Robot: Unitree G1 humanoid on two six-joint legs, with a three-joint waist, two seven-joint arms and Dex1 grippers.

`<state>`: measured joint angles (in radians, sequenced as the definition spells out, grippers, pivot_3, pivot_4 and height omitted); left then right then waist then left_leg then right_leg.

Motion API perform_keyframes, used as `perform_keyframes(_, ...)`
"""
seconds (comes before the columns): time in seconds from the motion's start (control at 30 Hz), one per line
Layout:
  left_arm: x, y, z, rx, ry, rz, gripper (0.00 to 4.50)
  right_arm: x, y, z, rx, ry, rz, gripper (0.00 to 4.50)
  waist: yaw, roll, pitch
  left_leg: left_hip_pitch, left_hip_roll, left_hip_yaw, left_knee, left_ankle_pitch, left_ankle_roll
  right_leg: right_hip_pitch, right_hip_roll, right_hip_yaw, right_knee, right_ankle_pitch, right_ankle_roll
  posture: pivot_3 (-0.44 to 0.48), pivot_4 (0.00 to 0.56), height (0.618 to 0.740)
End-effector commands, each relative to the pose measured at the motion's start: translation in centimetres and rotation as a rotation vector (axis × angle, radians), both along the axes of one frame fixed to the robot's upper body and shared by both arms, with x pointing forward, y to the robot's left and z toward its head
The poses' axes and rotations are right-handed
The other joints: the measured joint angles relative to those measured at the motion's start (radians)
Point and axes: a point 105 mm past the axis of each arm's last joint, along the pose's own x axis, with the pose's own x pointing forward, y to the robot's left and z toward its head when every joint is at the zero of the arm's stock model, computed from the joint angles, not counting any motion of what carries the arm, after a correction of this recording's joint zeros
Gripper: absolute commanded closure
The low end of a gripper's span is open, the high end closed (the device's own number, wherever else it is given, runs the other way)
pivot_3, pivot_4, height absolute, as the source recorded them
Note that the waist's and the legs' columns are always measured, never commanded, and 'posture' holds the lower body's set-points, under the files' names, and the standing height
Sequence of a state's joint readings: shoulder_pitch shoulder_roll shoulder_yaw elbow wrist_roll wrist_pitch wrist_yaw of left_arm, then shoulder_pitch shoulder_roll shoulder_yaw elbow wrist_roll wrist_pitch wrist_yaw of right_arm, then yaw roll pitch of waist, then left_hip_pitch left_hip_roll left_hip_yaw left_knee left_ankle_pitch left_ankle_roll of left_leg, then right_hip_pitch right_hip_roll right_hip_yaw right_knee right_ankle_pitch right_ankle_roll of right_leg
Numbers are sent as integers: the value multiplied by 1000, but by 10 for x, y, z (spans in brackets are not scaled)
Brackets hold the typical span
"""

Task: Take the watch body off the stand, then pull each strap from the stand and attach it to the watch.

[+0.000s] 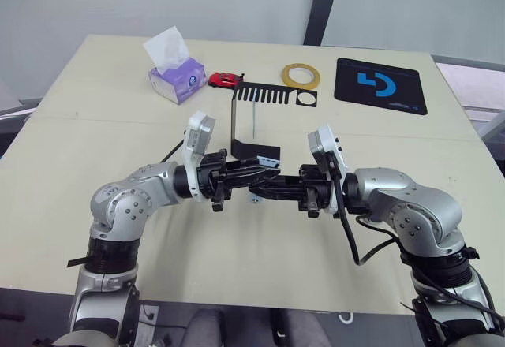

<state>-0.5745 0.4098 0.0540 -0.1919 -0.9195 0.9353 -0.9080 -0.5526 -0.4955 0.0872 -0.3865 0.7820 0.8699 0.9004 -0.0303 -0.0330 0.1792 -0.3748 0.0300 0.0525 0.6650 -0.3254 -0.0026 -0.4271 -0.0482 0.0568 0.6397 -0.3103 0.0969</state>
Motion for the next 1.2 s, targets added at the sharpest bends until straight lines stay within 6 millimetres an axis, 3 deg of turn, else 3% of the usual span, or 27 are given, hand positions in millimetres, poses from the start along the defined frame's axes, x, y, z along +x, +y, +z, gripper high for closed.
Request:
perform_keyframes(0.03, -6, 0, 7, -27, -34, -22, 4428, -2, 1, 12, 28, -43, 10, 4500, 0, 0, 0, 0, 0, 0, 0, 0, 0, 0, 0, 0, 0, 0, 0, 0, 150, 738)
perform_keyframes(0.97, 0, -3, 7, -37, -33, -11, 4428, 2, -1, 18, 35, -76, -18, 4500, 0, 0, 0, 0, 0, 0, 0, 0, 0, 0, 0, 0, 0, 0, 0, 0, 150, 738)
perform_keyframes(1.1, 0, -3, 9, -33, -54, -6, 4500, -2, -8, 22, 38, -71, -16, 3140, 1, 0, 0, 0, 0, 0, 0, 0, 0, 0, 0, 0, 0, 0, 0, 0, 150, 738)
perform_keyframes(1.2, 0, 0, 14, -23, -79, -9, 4500, -6, -20, 24, 19, -89, -57, 1652, 2, 0, 0, 0, 0, 0, 0, 0, 0, 0, 0, 0, 0, 0, 0, 0, 150, 738)
